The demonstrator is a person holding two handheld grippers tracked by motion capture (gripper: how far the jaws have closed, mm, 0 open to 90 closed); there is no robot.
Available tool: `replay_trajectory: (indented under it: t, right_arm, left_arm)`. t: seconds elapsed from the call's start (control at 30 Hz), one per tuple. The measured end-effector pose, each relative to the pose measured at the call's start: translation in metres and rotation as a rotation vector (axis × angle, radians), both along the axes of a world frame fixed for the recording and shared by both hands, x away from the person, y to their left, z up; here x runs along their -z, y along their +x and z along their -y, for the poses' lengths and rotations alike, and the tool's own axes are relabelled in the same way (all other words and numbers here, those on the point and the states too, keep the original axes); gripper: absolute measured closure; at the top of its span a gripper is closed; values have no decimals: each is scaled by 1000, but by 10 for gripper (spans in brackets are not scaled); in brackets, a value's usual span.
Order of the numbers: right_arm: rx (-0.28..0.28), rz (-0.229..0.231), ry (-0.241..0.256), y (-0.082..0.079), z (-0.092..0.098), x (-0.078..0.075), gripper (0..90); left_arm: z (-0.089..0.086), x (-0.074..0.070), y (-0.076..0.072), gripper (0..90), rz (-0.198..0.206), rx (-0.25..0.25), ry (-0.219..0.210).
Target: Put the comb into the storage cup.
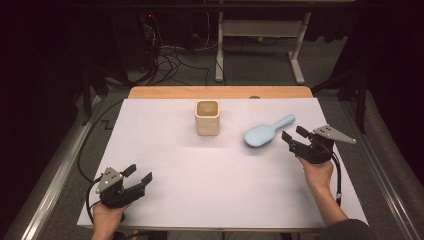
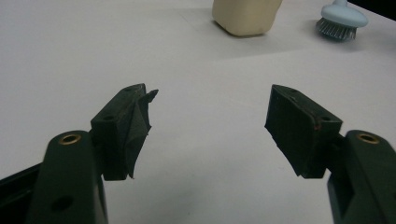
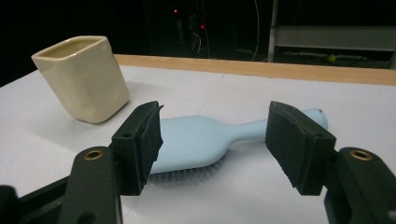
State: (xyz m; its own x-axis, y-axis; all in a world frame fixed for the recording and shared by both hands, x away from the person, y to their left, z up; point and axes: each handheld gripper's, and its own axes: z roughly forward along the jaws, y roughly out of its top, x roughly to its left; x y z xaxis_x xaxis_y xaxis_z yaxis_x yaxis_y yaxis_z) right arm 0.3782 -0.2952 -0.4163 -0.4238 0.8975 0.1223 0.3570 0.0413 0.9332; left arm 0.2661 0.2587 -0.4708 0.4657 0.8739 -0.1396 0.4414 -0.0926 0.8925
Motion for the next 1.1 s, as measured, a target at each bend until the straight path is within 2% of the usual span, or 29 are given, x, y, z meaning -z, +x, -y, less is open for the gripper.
replay_trajectory:
  t: [0.27, 0.57, 0.83, 1.03, 1.1]
  right_arm:
    - [-4, -46, -18, 12, -2, -1, 394]
    - [-12, -134, -58, 34, -5, -7, 457]
    - [-8, -175, -83, 47, -8, -12, 493]
    - [-10, -235, -101, 60, -9, -16, 520]
    - [-8, -258, -125, 66, -10, -17, 535]
  left_arm:
    - [0, 0, 1, 311, 0, -2, 1]
    - [1, 0, 1, 312, 2, 1, 10]
    - [1, 0, 1, 312, 2, 2, 11]
    - [1, -1, 1, 312, 3, 3, 13]
    - [1, 0, 1, 312, 4, 3, 15]
